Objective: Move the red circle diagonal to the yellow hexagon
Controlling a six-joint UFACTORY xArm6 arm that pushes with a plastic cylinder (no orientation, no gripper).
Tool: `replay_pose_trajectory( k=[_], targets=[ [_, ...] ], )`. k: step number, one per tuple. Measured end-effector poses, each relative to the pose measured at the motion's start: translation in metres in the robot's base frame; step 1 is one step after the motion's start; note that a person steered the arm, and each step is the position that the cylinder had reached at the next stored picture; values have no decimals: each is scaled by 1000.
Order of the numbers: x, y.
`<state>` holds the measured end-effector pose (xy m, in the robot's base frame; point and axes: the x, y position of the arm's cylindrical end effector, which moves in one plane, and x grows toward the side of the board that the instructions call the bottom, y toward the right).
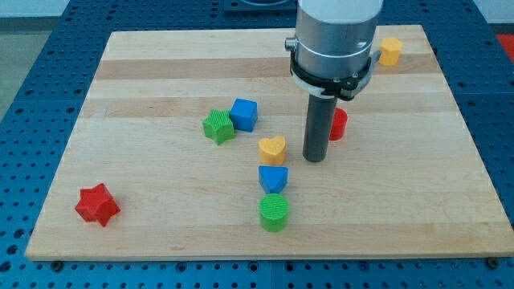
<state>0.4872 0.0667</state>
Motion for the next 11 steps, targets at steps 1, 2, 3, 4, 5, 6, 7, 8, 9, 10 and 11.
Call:
replay_pose_trajectory(
  k=[1,2,3,4,5,6,7,8,9,10,11],
  targets=[
    [-45,12],
    [-102,12],
    [-122,12],
    [-107,12],
    [-32,10],
    [7,27],
    [0,65],
    [-39,80],
    [-65,79],
    [-65,62],
    [-86,54]
  ],
)
